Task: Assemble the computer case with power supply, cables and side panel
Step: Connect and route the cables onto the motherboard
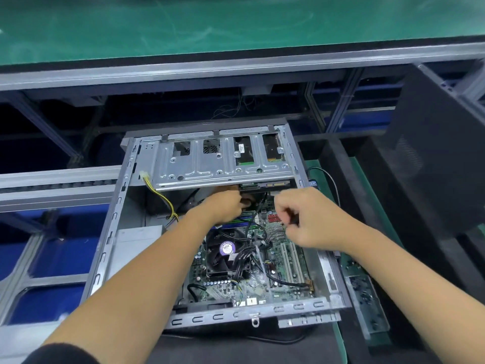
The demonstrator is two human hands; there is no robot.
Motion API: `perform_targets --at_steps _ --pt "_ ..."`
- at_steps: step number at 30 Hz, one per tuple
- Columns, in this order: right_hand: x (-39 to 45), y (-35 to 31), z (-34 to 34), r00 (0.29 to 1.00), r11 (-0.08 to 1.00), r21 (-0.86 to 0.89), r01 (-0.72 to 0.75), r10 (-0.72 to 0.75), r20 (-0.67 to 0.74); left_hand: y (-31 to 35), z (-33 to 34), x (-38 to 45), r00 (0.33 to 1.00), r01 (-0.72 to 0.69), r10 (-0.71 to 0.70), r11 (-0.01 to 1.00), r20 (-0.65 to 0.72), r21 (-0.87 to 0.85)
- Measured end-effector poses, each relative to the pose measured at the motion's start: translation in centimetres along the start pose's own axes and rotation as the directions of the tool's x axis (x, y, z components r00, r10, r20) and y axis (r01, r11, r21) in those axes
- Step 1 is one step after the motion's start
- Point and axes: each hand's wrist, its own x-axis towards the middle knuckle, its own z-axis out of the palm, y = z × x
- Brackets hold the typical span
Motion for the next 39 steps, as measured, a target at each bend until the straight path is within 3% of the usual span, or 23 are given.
perform_targets --at_steps 4,8,11,14,17,21,24,39 --pt "-1.1 -1.1 0.7 0.969 0.965 -0.257 0.059 0.006 0.246 0.1 1.1 0.9 1.000 0.018 -0.016 0.999 -0.024 0.048" --pt "-1.7 -1.6 0.9 0.961 0.947 -0.317 0.055 0.036 0.273 0.7 1.5 0.9 0.994 -0.044 0.052 0.995 -0.096 0.085" --pt "-2.2 -2.3 1.1 0.943 0.917 -0.385 0.102 0.033 0.330 1.7 2.0 0.1 0.965 -0.127 0.171 0.968 -0.197 0.218" --pt "-3.0 -3.2 1.9 0.911 0.862 -0.478 0.170 0.047 0.409 2.9 2.0 0.1 0.941 -0.214 0.282 0.923 -0.184 0.321" --pt "-2.9 -3.4 2.5 0.895 0.783 -0.588 0.201 0.097 0.435 3.6 2.0 0.6 0.957 -0.228 0.262 0.945 -0.125 0.234" --pt "-2.5 -3.0 3.3 0.901 0.683 -0.689 0.242 0.106 0.421 3.0 2.1 1.0 0.984 -0.124 0.125 0.992 -0.124 0.017" --pt "-2.4 -2.5 3.6 0.918 0.683 -0.687 0.248 0.062 0.392 2.9 1.9 1.1 0.994 -0.082 0.076 0.994 -0.084 -0.071" --pt "-2.6 -2.2 2.4 0.953 0.896 -0.428 0.121 0.016 0.302 3.9 1.3 1.2 0.990 -0.127 0.133 0.986 -0.054 0.111"
